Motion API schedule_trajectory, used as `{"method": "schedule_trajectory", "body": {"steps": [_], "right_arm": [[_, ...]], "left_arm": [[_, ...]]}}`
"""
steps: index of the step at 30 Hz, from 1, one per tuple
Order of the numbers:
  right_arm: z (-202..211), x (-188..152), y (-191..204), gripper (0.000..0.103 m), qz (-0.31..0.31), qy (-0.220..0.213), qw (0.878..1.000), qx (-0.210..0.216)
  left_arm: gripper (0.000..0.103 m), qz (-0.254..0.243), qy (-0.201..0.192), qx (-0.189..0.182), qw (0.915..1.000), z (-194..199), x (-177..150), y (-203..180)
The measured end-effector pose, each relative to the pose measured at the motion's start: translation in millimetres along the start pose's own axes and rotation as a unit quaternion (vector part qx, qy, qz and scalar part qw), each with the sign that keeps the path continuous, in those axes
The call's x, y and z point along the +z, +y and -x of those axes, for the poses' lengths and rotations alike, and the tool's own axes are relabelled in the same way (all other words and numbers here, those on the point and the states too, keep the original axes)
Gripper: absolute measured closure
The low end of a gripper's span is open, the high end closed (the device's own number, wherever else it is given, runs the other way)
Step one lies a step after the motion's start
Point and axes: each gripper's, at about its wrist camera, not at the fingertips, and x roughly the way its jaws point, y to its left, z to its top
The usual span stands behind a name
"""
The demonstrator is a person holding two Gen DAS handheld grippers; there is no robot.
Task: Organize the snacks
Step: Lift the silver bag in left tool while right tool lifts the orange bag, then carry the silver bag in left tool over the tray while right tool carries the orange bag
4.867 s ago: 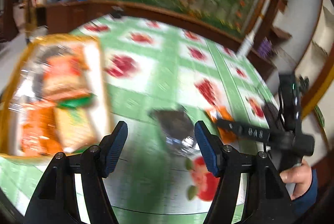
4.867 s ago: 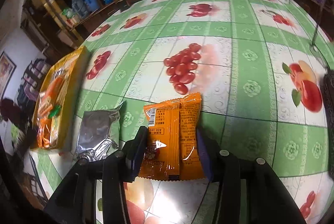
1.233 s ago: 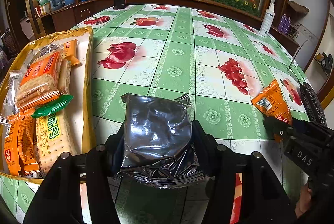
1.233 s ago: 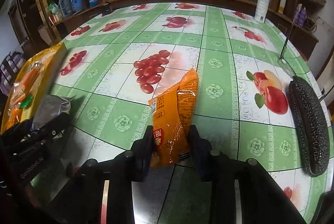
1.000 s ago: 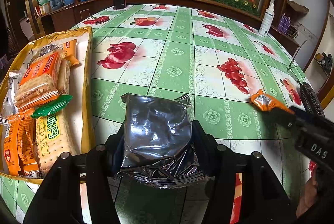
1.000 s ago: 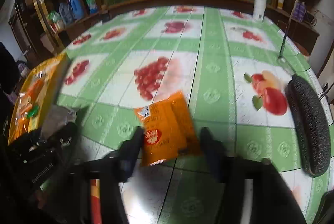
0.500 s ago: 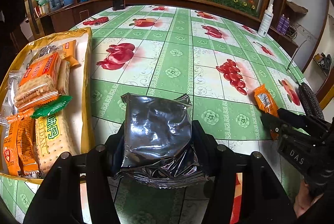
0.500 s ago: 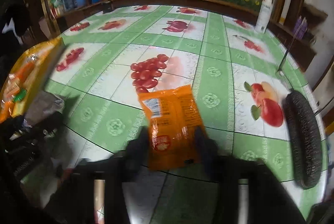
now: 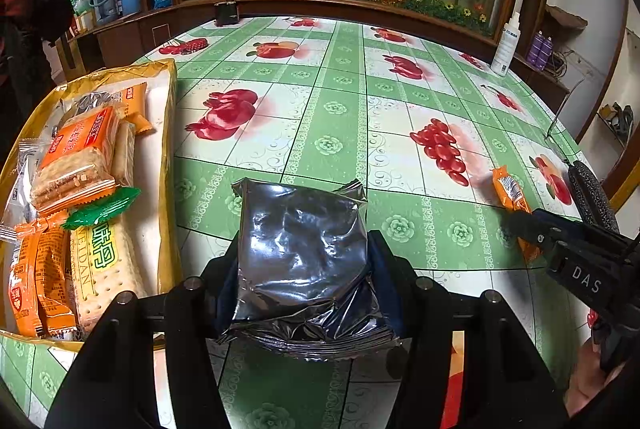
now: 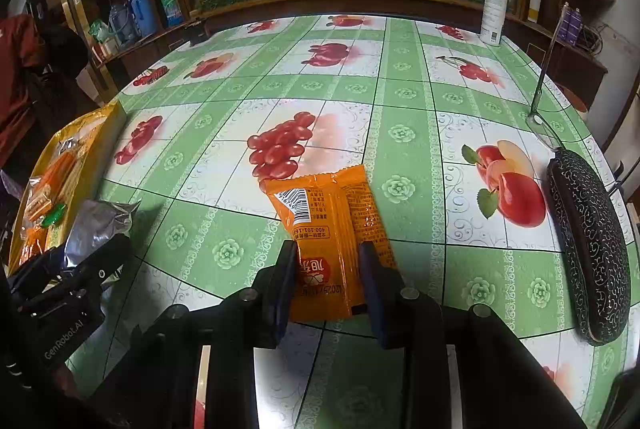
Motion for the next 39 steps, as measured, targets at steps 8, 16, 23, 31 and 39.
{"method": "schedule_trajectory", "body": {"steps": [8,16,23,31,39], "right_arm": [[4,1,0,0.071,-0.007,-0.007,1.0,0.011],[13,4,3,0.071,-0.024,-0.018,0.999,0.029],[24,6,13,0.071,-0.031,-0.031,0.998,0.04],[33,11,36,0.071,-0.033,-0.042,0.996,0.065],[39,16,64,0.071,-0.02,-0.05,0.995,0.085]], "left_arm": [[0.047,-0.005,-0.01,-0.002,0.9999,4,1,-2],[0.047,-0.009,-0.03,-0.001,0.9995,12,2,-3],[0.047,0.004,-0.048,-0.013,0.9987,25,5,4],[0.047,0.014,-0.07,-0.012,0.9974,45,12,17],[0.047,0.05,-0.098,0.006,0.9939,69,20,57]]}}
